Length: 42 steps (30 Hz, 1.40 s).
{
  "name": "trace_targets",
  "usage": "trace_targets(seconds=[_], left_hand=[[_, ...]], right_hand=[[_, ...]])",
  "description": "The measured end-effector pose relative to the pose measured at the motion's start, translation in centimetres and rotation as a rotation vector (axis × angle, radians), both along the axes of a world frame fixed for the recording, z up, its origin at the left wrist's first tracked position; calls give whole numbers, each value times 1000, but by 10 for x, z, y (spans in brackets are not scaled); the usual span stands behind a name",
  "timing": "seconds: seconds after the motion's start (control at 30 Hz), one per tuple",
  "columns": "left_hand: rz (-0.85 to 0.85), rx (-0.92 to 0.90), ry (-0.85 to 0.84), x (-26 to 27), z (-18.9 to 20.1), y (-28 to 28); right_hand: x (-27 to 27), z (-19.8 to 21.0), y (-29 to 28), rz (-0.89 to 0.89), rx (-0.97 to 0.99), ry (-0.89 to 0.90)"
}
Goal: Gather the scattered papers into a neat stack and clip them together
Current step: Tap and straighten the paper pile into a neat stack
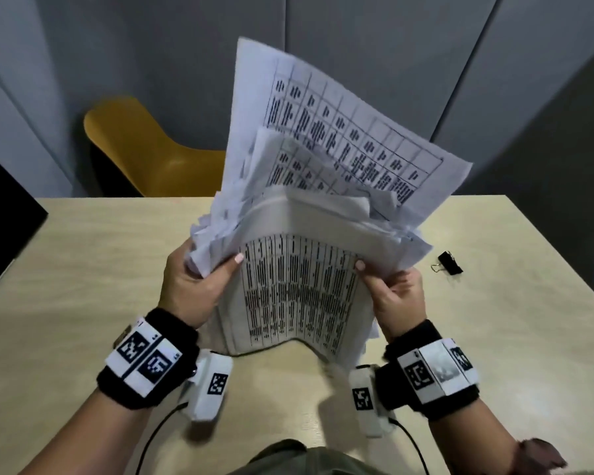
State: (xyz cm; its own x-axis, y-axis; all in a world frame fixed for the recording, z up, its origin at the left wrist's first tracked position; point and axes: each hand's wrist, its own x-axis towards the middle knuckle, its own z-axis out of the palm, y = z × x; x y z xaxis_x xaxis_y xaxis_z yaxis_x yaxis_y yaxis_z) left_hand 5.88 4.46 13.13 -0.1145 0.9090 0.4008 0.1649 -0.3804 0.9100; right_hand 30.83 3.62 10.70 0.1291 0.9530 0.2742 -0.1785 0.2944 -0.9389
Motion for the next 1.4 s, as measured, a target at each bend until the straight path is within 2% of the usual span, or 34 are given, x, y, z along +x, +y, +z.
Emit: trace_targets(seconds=[0.07,0.17,0.3,0.4,0.5,0.57,0.67,0.8,0.87,0.97,1.03,1.17,1.23,1.3,1.4], left_hand=[[37,77,3,5,5,-1],[-1,106,-12,-5,6,-4],[-45,31,-52,-8,-3,-4],[38,9,-28,3,-7,-3],[99,60,-63,0,0,-3],[51,96,-59,-13,3,-3],[-90,40,-89,-30,2,-8],[-195,-18,-87,-23,0,-13],[-169,-5,-80,-23,-2,-12],[-132,-13,-165,-33,-6,-14],[-147,-31,-139,-30,-7,-16],[-121,-38,-145,-24,-11,-15],[-99,-61,-175,-31,-18,-14],[-85,-139,-170,-33,-24,-15],[33,-190,-74,-21,-31,-15]], right_hand=[[-7,7,-3,-33,62,-2],[-5,12,-3,-17,87,-50],[-6,7,2,-73,-71,31],[-18,10,9,-50,-132,-14],[-15,20,9,28,-97,-40],[-3,28,7,62,-55,5],[9,30,5,100,-78,60],[-7,40,-2,207,-115,-20],[-11,45,-5,217,-79,-22],[-3,40,-6,177,-89,-6],[-5,35,-8,197,-103,-13],[-14,34,-14,254,-50,-130],[-9,26,-12,260,-61,-123],[-6,16,-10,213,-129,-69],[-15,5,-7,114,-158,-100]])
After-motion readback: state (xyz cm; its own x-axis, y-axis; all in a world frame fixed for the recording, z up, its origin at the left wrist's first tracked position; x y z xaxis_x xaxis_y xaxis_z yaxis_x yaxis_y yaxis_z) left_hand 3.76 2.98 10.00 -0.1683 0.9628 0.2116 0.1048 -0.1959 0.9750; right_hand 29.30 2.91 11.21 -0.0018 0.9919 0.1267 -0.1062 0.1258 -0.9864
